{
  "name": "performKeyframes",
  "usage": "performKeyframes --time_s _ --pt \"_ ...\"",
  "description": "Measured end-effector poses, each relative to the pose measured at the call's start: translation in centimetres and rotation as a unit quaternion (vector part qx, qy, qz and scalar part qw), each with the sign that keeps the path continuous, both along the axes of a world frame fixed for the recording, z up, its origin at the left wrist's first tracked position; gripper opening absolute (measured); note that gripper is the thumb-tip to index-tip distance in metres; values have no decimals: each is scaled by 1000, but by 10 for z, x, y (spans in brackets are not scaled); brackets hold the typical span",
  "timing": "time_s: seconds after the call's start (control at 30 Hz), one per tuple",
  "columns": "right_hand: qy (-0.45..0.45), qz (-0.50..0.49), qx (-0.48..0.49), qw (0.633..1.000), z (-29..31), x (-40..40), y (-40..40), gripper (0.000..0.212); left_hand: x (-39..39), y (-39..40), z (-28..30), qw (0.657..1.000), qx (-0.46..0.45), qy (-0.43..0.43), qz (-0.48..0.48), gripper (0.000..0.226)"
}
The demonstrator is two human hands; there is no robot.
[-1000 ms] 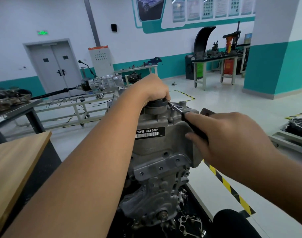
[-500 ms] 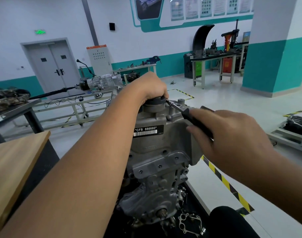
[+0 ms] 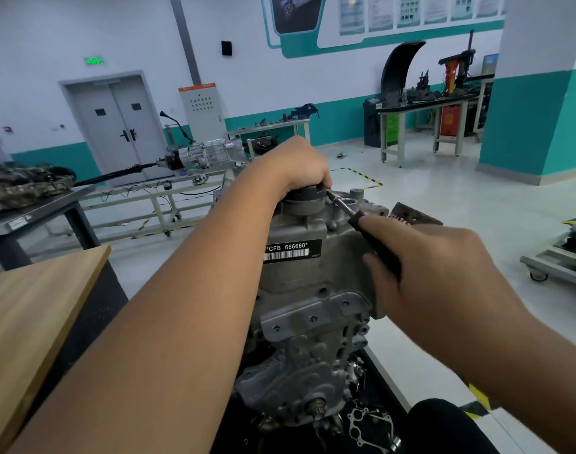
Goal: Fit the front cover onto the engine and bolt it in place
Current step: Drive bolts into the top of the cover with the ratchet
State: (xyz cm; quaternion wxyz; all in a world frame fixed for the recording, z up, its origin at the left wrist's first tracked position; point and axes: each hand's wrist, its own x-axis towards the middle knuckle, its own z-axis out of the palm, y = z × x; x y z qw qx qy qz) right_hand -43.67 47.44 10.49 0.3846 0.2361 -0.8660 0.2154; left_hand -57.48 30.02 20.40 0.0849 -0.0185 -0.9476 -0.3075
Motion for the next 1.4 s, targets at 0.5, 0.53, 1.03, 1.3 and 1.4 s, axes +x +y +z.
performKeyframes --time_s 0.5,0.53,1.03,1.3,1.4 --pt "-266 176 -600 734 -7 10 6 19 18 -10 8 999 -24 -4 -24 30" --pt "-238 164 -597 748 -10 15 9 22 23 -14 9 999 -28 -4 -31 32" --pt "-507 439 -467 576 -79 119 -186 29 323 -254 -15 946 -83 -14 314 9" --pt "-634 432 -402 500 -130 187 -262 26 502 -330 -114 843 -114 -239 469 19" --pt "-650 425 -401 486 -141 197 -274 25 530 -346 -153 831 -81 -210 509 46"
